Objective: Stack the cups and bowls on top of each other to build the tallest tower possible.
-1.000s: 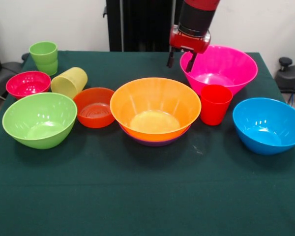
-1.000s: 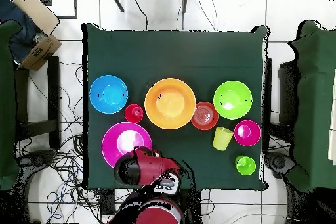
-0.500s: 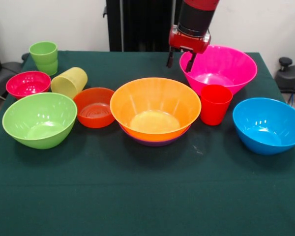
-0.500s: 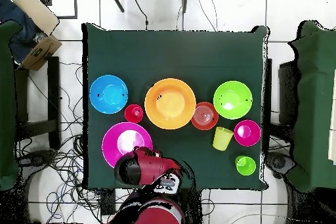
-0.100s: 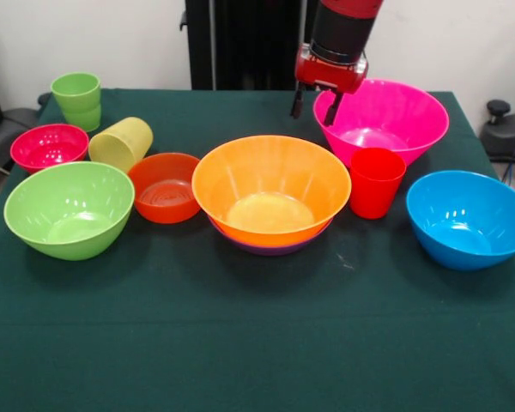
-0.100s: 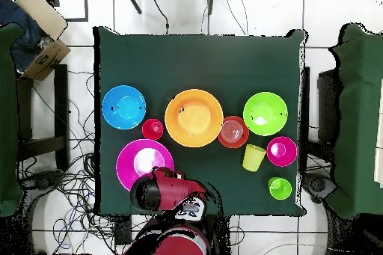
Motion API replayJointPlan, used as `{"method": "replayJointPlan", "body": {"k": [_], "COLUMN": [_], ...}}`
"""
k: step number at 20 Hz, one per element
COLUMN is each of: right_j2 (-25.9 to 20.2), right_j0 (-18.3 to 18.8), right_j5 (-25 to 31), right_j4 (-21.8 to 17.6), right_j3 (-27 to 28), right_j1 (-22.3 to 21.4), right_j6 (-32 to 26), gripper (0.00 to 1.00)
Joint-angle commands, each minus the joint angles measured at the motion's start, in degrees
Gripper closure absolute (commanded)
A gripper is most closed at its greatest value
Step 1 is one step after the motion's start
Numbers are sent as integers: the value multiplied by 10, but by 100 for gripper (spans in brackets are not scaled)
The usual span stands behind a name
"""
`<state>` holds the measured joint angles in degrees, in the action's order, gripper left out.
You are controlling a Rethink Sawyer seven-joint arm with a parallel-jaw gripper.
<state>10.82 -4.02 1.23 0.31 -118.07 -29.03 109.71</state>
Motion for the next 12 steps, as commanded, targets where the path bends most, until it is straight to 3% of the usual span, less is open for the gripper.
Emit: {"method": "replayJointPlan", "body": {"k": [1,12], "right_j2": [-34,-24], "right_j0": [-12,-24], "right_j5": [7,11], "right_j4": [12,17], "right_j3": [47,52], "right_j1": [15,19], "right_j6": [78,80], "gripper": [100,100]}}
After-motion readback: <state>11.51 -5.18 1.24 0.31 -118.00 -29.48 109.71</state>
